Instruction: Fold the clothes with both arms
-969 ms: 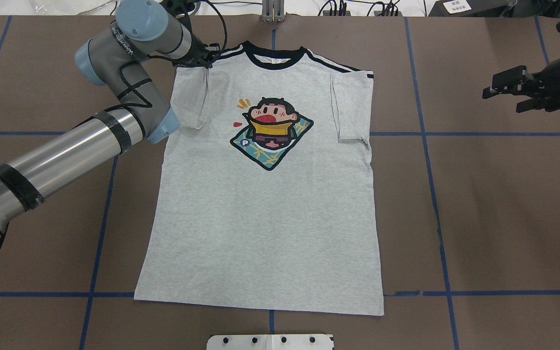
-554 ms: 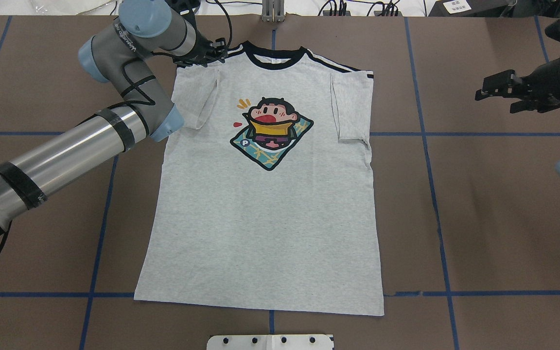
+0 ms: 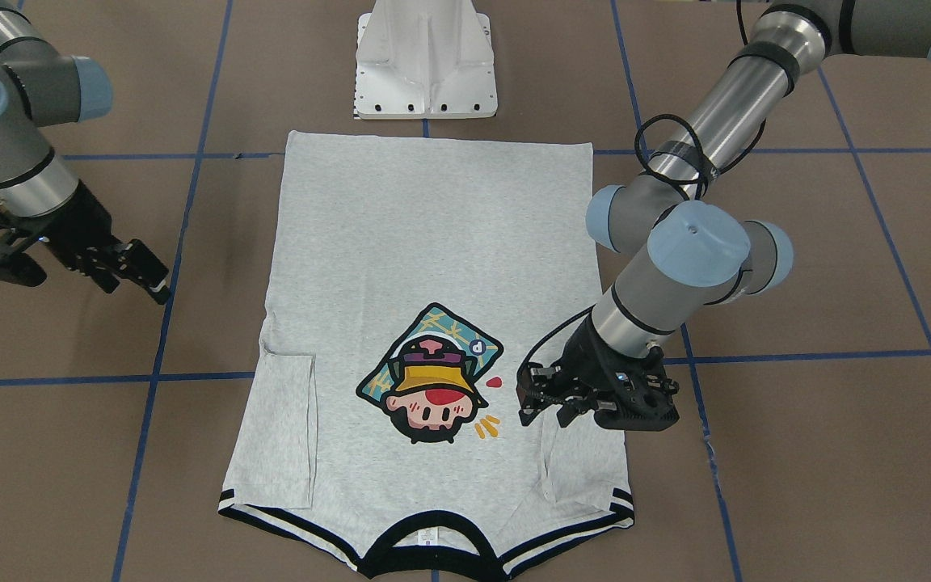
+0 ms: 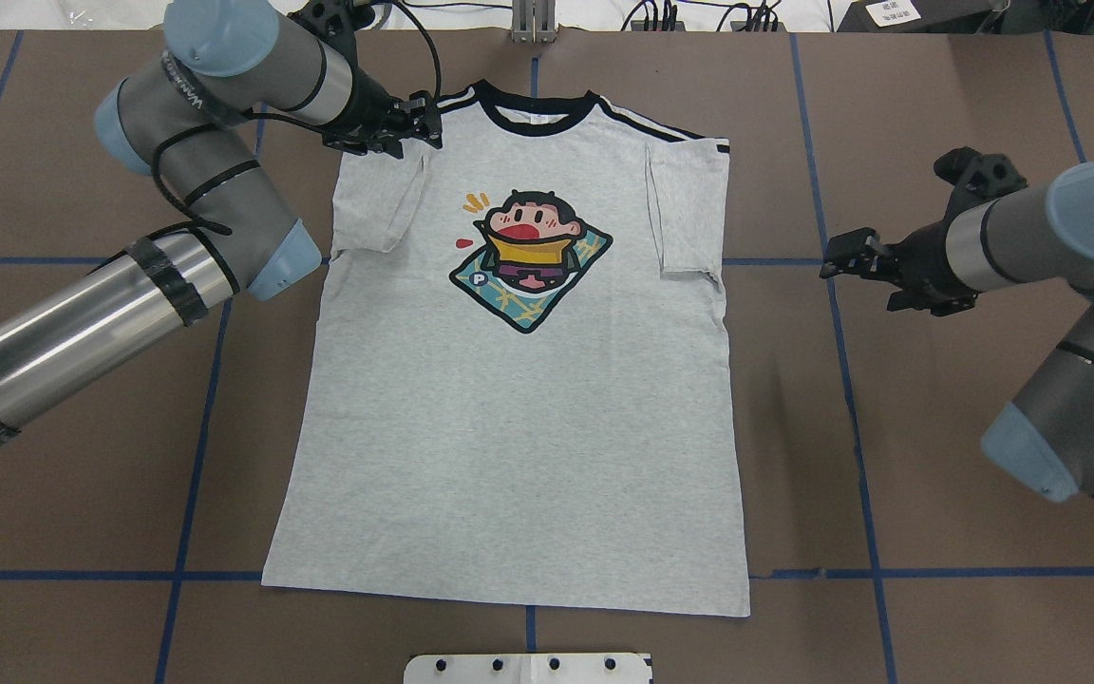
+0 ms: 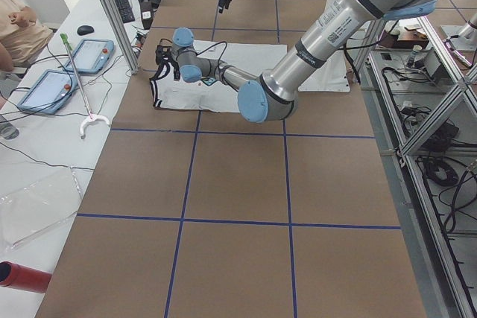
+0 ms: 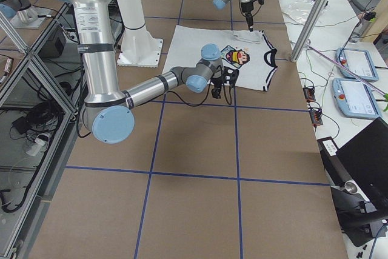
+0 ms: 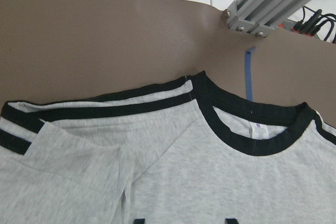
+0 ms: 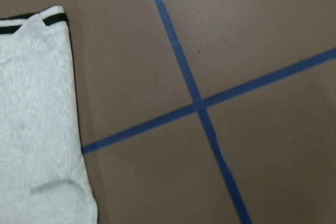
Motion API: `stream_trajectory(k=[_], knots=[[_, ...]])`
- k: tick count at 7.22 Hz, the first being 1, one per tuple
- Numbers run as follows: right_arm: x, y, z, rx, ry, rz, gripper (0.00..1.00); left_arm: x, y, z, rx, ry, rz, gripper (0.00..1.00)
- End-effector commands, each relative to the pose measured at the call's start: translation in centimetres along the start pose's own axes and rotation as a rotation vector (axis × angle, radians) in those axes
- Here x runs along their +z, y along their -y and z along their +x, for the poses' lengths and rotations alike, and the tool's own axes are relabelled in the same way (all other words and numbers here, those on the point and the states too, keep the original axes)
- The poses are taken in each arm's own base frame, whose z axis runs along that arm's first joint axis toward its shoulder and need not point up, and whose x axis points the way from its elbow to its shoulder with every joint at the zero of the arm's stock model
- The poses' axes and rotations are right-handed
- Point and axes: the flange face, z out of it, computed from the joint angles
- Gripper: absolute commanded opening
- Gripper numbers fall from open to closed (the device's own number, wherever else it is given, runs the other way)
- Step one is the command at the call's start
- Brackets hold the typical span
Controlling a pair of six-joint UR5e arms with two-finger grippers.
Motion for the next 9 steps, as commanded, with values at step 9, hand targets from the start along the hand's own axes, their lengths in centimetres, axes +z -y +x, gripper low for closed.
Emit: stream_trajectory(k=[9], knots=[[1.2,-36.0,-1.6,0.261,-0.150,0.057,0.89,-1.8,-2.0,-2.4,-0.003,-0.015,-0.027,0.65]])
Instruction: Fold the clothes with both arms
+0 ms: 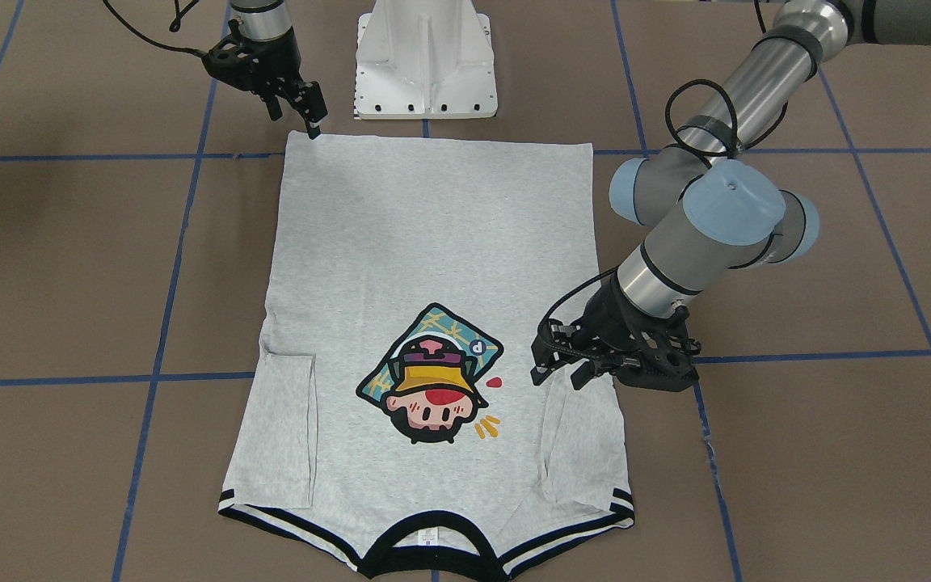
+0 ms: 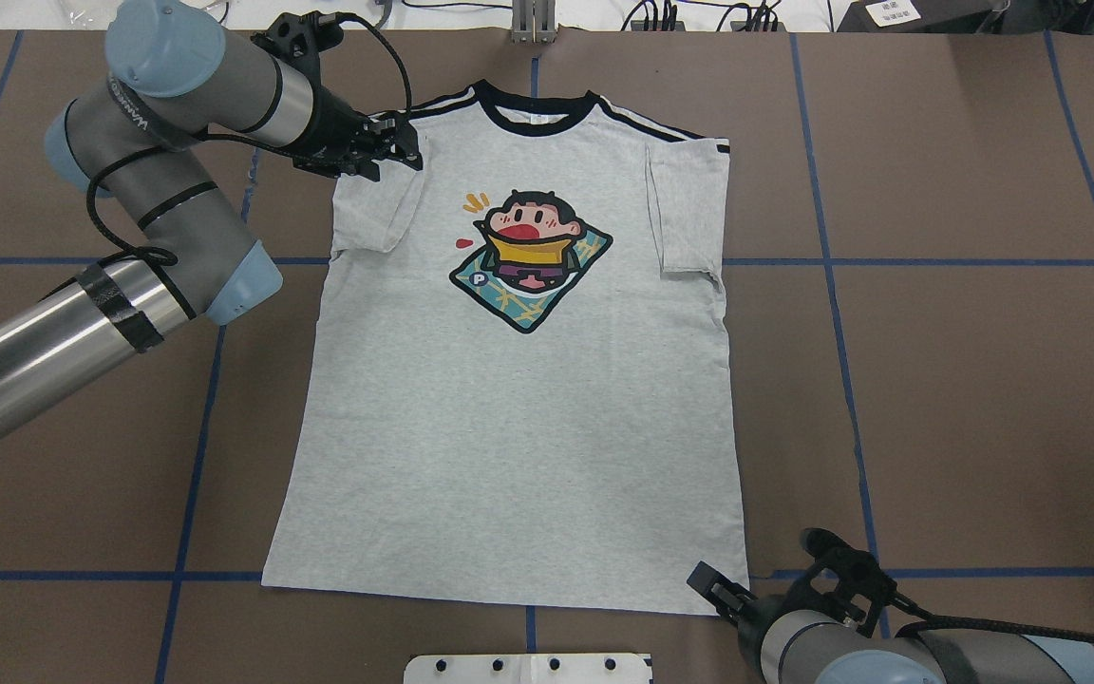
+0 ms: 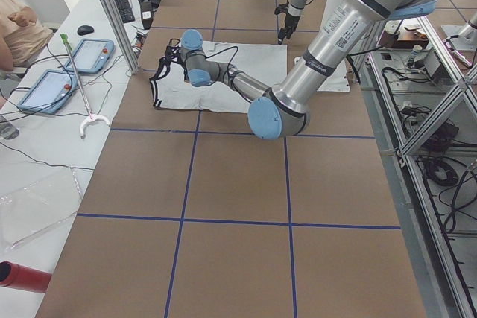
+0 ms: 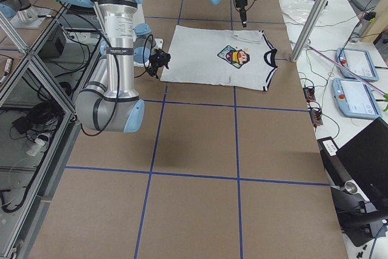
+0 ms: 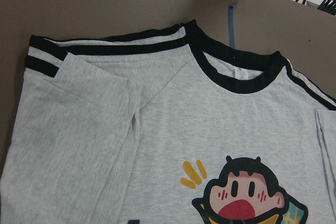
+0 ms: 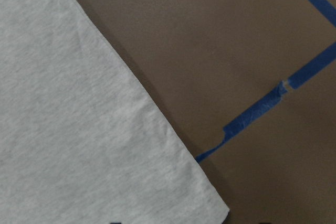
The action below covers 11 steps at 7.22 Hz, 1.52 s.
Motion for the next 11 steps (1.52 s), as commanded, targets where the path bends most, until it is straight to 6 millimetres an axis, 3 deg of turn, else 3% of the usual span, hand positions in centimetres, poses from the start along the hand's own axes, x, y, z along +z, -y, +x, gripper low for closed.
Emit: stream_trajectory(k=[1,4,5,6,7,8,10,11], knots=[[0.7,-0.2,0.6,0.002,-0.015,0.014,0.89,0.1,-0.1,-0.4,-0.002,0.004,-0.001,0.65],[2.2,-0.6,1.0,-0.007,-0.036,0.027,0.89,0.2,-0.2,-0.8,-0.004,0.009,-0.003,0.65],[2.2,-0.6,0.9,-0.005,-0.034,0.026,0.82,0.2,-0.2,-0.8,-0.004,0.009,-0.003,0.65],[2.2,-0.6,0.9,-0.004,-0.034,0.026,0.67,0.2,-0.2,-0.8,-0.005,0.009,-0.003,0.65],[2.1,-0.5,0.8,-0.002,-0.032,0.026,0.45,0.2,-0.2,-0.8,-0.004,0.009,-0.003,0.65],[2.1,-0.5,0.8,0.002,-0.032,0.026,0.00,0.2,-0.2,-0.8,-0.004,0.009,-0.003,0.65],[1.8,-0.6,0.9,0.003,-0.033,0.018,0.00,0.0,-0.2,-0.6,-0.004,0.005,-0.003,0.66],[0.6,-0.6,0.4,0.010,-0.017,-0.002,0.00,-1.2,-0.4,0.1,-0.002,-0.016,0.007,0.65]])
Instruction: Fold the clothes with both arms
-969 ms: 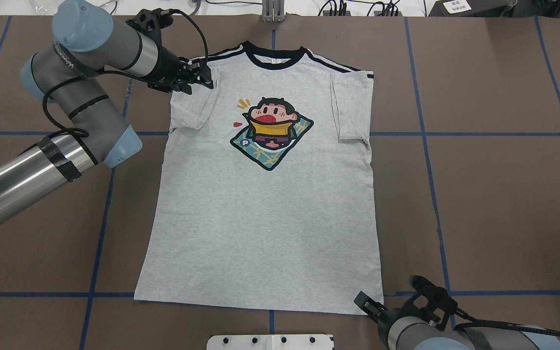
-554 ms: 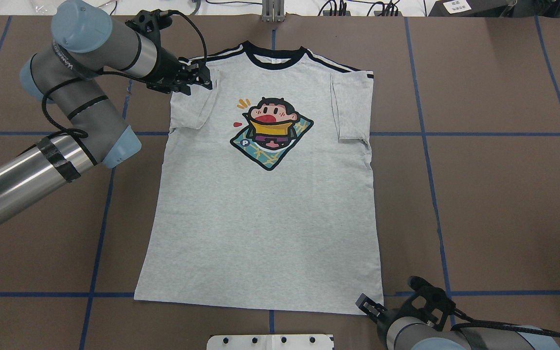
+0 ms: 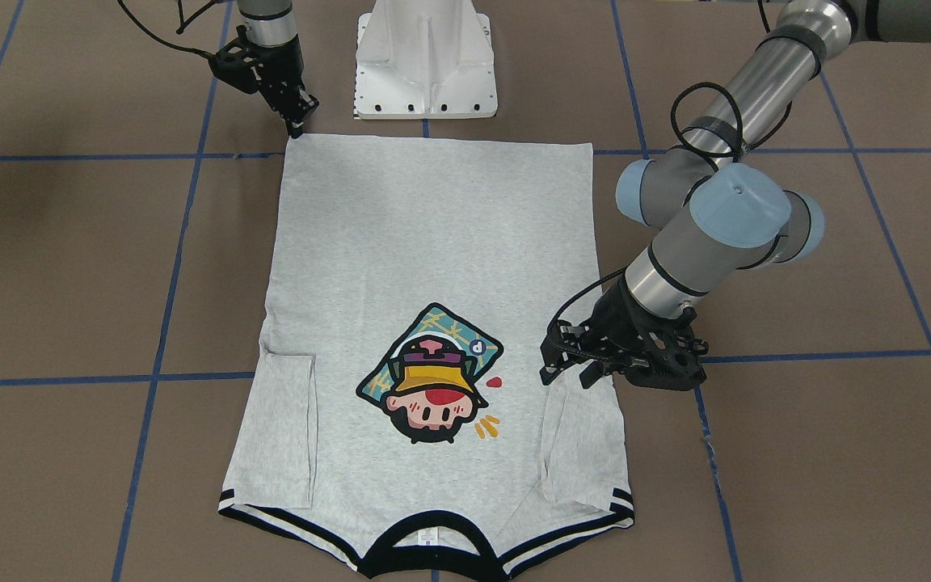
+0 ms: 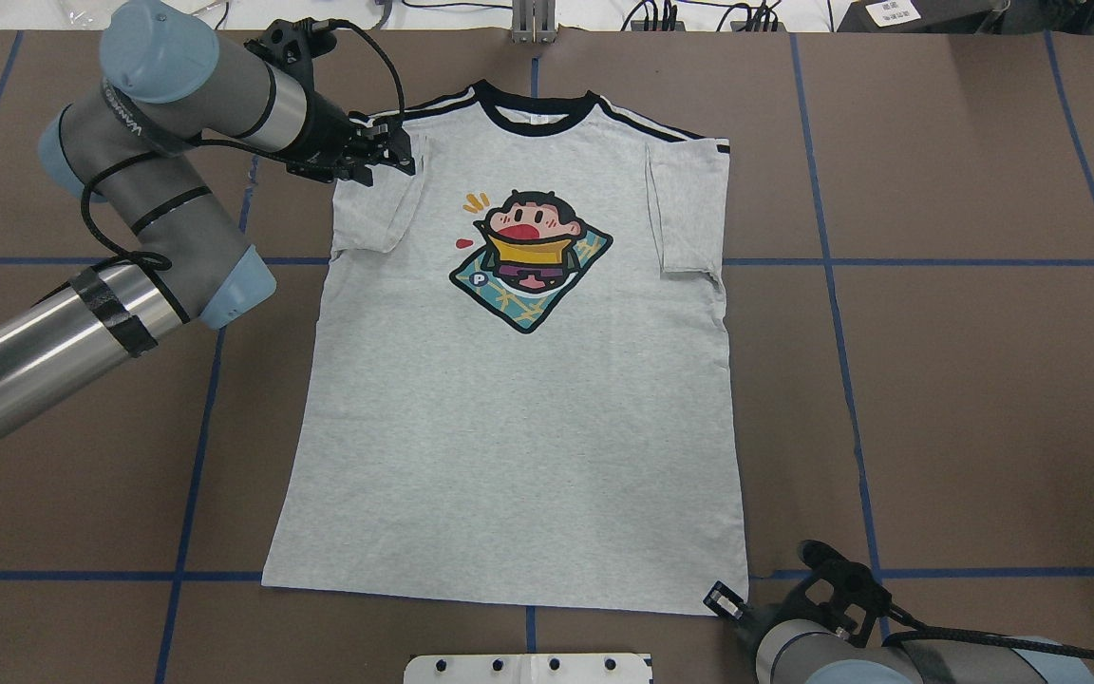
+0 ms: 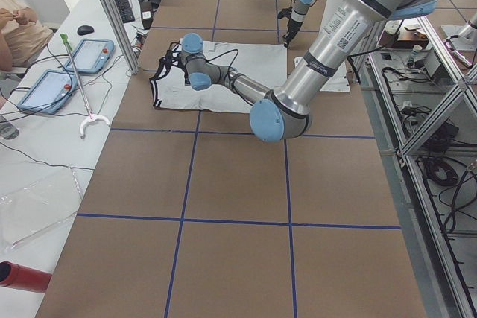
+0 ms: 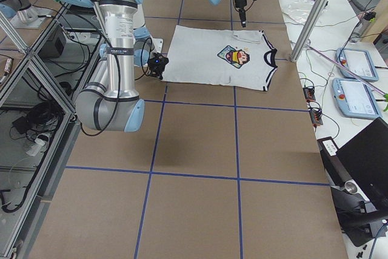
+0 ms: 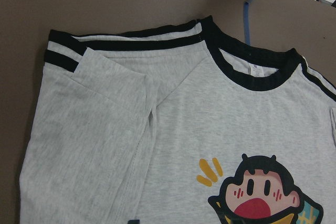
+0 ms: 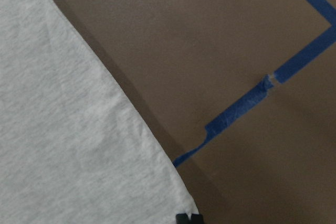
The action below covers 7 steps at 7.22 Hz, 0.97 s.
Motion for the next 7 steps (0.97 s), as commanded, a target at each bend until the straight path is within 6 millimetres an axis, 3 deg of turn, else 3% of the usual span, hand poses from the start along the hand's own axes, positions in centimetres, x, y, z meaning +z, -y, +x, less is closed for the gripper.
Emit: stream_trajectory(k=[1,2,3,4,5,6,7], knots=[[-2.6,0.5,-0.6,0.015,0.025,-0.039,0.00,-3.0,-2.4,-0.3,-0.048,-0.043,-0.003,0.65],[-3.2,0.9,-0.4,0.018,0.027,-0.044,0.00,-5.2,-4.4,0.7,-0.095,-0.050,-0.050,0.65],[-3.5,1.8,0.6,0.013,0.016,-0.035,0.00,-7.1,-9.2,2.6,-0.138,-0.061,-0.097,0.66],[-4.3,2.5,1.1,0.014,0.015,-0.036,0.00,-9.9,-15.2,1.4,-0.141,-0.053,-0.153,0.66],[-4.7,2.5,1.2,0.013,0.015,-0.045,0.00,-12.5,-19.5,0.6,-0.178,-0.027,-0.163,0.69],[-4.4,2.7,1.8,0.008,-0.006,-0.047,0.00,-11.3,-24.1,0.9,-0.238,0.009,-0.163,0.69],[-4.8,2.9,2.0,0.010,-0.013,-0.059,0.00,-11.0,-27.1,-0.9,-0.255,0.052,-0.168,0.70]])
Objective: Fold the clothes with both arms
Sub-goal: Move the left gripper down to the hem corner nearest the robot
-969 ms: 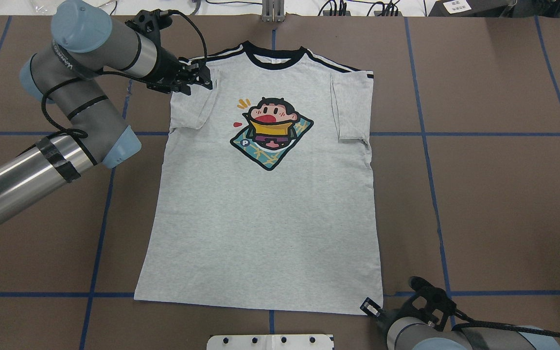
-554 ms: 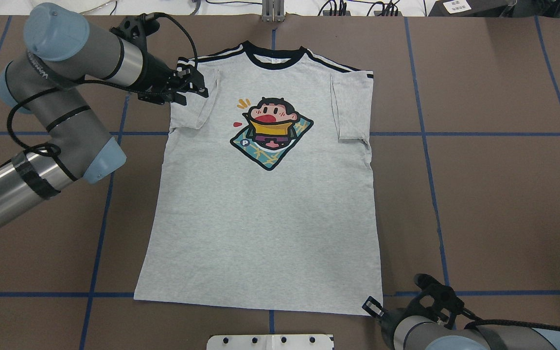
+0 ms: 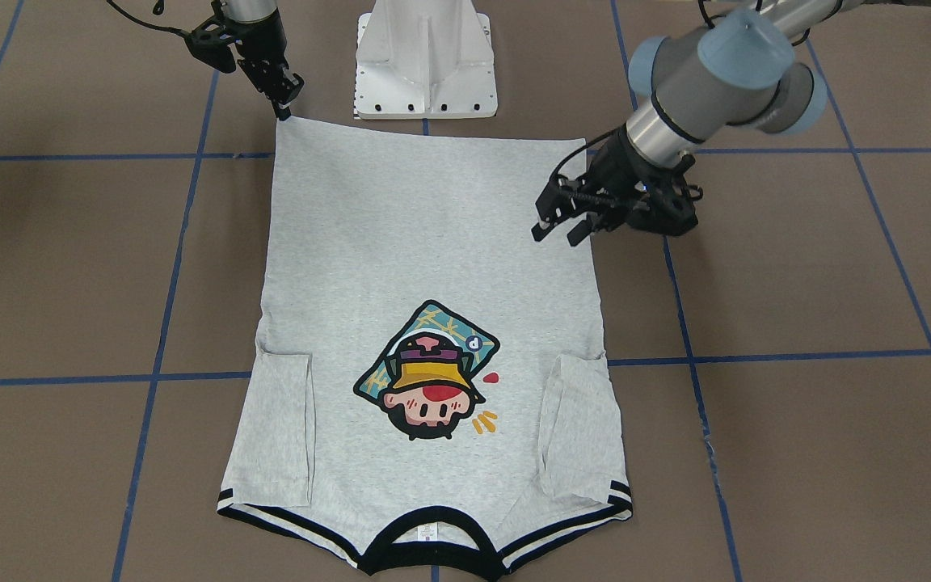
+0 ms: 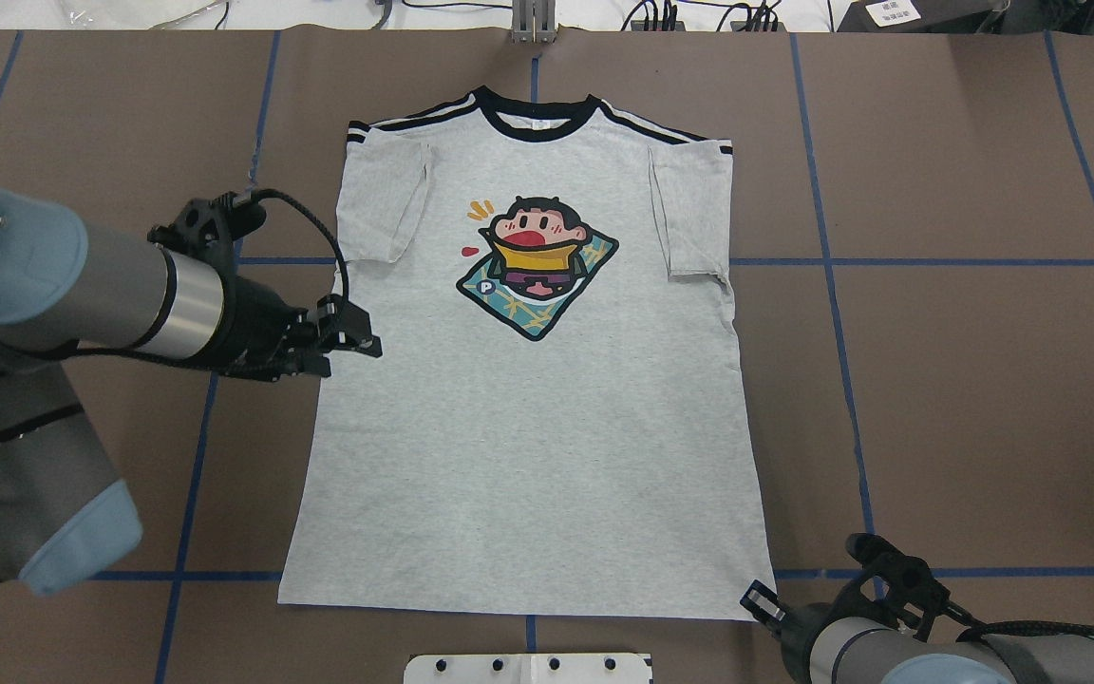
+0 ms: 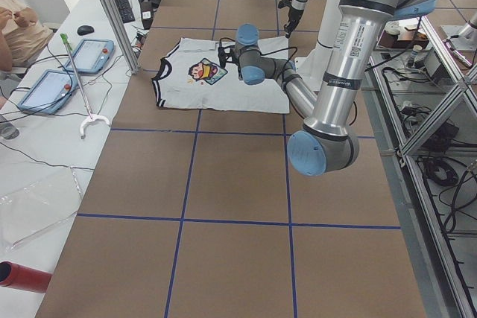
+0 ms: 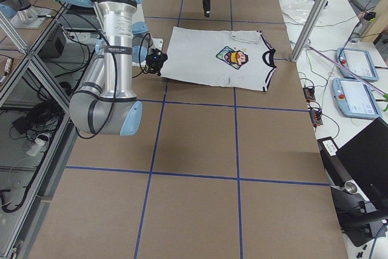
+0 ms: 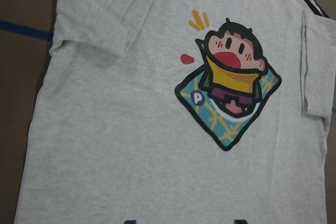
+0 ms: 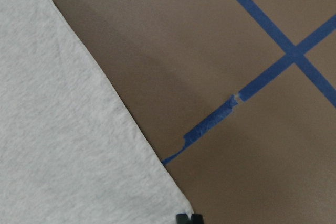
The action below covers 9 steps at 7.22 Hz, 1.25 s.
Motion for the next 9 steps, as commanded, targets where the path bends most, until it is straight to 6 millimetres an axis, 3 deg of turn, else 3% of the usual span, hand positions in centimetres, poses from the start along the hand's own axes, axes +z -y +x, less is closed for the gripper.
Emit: stream_trajectory(k=[1,2,3,4,7,9], knots=[[-0.8,0.2,0.4,0.002,-0.016,-0.028,0.00,0.0,-6.9,-5.1,-0.044,0.086,-0.028,0.70],[-0.9,0.2,0.4,0.003,-0.017,-0.031,0.00,-0.3,-8.2,-7.6,-0.046,0.130,-0.038,0.70],[-0.9,0.1,0.3,0.003,-0.015,-0.031,0.00,1.6,-10.8,-9.3,-0.069,0.177,-0.006,0.70],[-0.9,0.1,0.3,0.003,-0.015,-0.031,0.00,3.4,-13.8,-9.7,-0.119,0.203,-0.011,0.70],[-1.1,0.1,0.1,0.005,-0.011,-0.035,0.00,6.1,-19.0,-10.8,-0.206,0.312,-0.055,0.69],[-1.1,0.1,0.1,0.005,-0.011,-0.038,0.00,6.6,-19.3,-11.0,-0.203,0.312,-0.020,0.68]])
